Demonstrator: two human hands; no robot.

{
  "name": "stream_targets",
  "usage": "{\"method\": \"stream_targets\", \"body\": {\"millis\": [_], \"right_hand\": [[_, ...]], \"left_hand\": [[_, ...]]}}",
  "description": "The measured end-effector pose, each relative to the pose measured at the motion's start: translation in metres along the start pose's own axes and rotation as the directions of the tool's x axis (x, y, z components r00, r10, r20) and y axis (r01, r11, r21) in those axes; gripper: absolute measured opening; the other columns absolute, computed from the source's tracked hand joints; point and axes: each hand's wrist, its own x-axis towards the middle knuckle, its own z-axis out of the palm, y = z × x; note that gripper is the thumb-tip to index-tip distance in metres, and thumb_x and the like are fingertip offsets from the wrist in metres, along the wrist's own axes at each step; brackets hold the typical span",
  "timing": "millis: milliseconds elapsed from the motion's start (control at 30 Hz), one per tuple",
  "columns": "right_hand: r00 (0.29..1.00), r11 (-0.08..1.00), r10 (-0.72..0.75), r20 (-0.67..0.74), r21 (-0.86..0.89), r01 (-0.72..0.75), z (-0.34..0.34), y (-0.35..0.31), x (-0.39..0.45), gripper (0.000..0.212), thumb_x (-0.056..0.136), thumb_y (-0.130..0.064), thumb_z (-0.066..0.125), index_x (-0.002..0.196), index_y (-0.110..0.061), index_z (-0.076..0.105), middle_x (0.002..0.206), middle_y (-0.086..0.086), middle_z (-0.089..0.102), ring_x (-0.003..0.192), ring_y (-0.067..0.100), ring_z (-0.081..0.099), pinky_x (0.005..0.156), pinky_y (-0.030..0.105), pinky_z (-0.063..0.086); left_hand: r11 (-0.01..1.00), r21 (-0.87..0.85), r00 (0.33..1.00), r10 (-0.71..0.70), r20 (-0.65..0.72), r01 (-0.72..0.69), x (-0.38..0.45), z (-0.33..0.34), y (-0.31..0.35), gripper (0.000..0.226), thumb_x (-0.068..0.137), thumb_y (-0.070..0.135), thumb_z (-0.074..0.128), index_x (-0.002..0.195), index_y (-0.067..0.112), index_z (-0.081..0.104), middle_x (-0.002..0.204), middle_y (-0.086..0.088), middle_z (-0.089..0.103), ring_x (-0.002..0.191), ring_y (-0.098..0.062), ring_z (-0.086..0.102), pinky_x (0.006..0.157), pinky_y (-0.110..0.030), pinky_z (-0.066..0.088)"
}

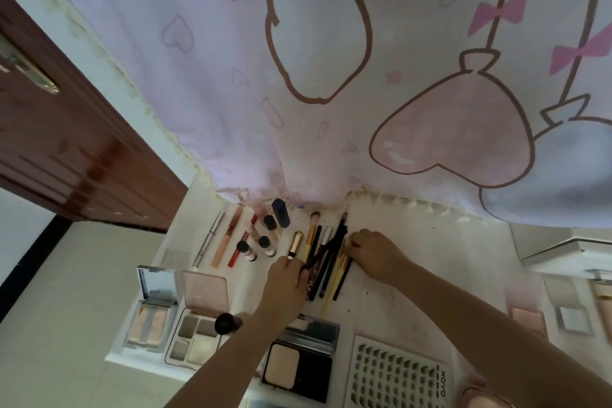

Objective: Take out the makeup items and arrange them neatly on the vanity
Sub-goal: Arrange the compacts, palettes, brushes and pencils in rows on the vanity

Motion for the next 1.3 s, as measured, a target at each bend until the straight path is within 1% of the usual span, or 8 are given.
{"method": "stream_targets", "body": {"millis": [133,200,300,500,700,1000,1200,1300], "right_hand": [[0.989,0.947,0.112,-0.093,0.312,-0.078,-0.002,-0.003,-0.005,0.037,0.071,-0.016,0.075,0.106,-0.008,0.067,0.091,0.011,0.065,0.08,0.028,0.064,0.064,0.028,0.05],[0.98,0.897,0.189,-0.063,0.418,-0.146,-0.003,-0.002,-0.008,0.039,0.088,-0.013,0.056,0.126,-0.006,0.051,0.113,0.015,0.056,0.104,0.03,0.055,0.085,0.031,0.044],[0.956,0.852,0.292,-0.033,0.464,-0.244,-0.005,0.006,-0.02,0.038,0.093,-0.01,0.044,0.13,-0.008,0.045,0.124,0.009,0.049,0.115,0.025,0.048,0.094,0.025,0.036],[0.922,0.841,0.388,-0.003,0.41,-0.353,0.002,0.024,-0.05,0.042,0.094,-0.013,0.039,0.135,-0.011,0.041,0.129,0.01,0.047,0.119,0.026,0.045,0.093,0.03,0.037],[0.907,0.839,0.418,0.061,0.357,-0.411,0.01,0.032,-0.068,0.044,0.095,-0.015,0.036,0.138,-0.011,0.036,0.141,0.007,0.038,0.128,0.024,0.038,0.1,0.032,0.037],[0.778,0.743,0.615,-0.127,0.423,-0.519,0.007,0.046,-0.047,0.046,0.087,-0.005,0.048,0.133,-0.007,0.043,0.132,0.015,0.046,0.116,0.034,0.046,0.091,0.041,0.043],[0.852,0.823,0.522,-0.019,0.273,-0.498,0.002,0.06,-0.029,0.034,0.093,-0.009,0.04,0.122,-0.012,0.056,0.118,0.007,0.054,0.108,0.026,0.048,0.085,0.031,0.039],[0.915,0.903,0.386,-0.115,0.248,-0.35,0.002,0.058,-0.029,0.024,0.077,-0.003,0.065,0.099,-0.011,0.07,0.093,0.01,0.064,0.085,0.03,0.059,0.068,0.033,0.046]], "left_hand": [[0.999,-0.006,0.999,-0.038,-0.001,0.038,0.001,0.002,-0.003,0.025,0.097,0.014,0.038,0.093,-0.001,0.057,0.085,-0.005,0.042,0.08,-0.019,0.041,0.07,-0.025,0.03],[0.998,0.012,0.997,-0.061,0.036,0.061,0.002,0.004,-0.003,0.025,0.098,0.016,0.036,0.097,0.0,0.055,0.089,-0.006,0.045,0.082,-0.018,0.042,0.071,-0.024,0.032],[0.995,0.085,0.992,-0.056,0.112,0.046,0.004,0.01,0.003,0.027,0.099,0.021,0.034,0.105,0.002,0.053,0.106,-0.012,0.052,0.091,-0.02,0.049,0.078,-0.027,0.039],[0.974,0.215,0.96,0.01,0.281,-0.073,0.017,0.03,0.039,0.031,0.1,0.023,0.031,0.116,0.003,0.049,0.119,-0.013,0.051,0.105,-0.024,0.053,0.084,-0.029,0.042],[0.933,0.36,0.95,-0.084,0.302,-0.032,0.028,0.047,0.053,0.033,0.1,0.025,0.031,0.122,0.005,0.044,0.124,-0.013,0.05,0.109,-0.023,0.053,0.09,-0.029,0.045],[0.91,0.413,0.94,-0.107,0.323,-0.038,0.025,0.049,0.053,0.033,0.1,0.026,0.034,0.126,0.007,0.042,0.126,-0.01,0.049,0.112,-0.022,0.053,0.092,-0.03,0.047],[0.899,0.437,0.928,-0.139,0.345,-0.028,0.025,0.05,0.054,0.032,0.099,0.022,0.036,0.126,0.006,0.044,0.124,-0.011,0.052,0.109,-0.024,0.057,0.091,-0.034,0.05],[0.882,0.469,0.92,-0.161,0.358,-0.028,0.026,0.051,0.054,0.032,0.099,0.02,0.038,0.127,0.006,0.044,0.123,-0.011,0.052,0.107,-0.025,0.058,0.089,-0.035,0.052]]}}
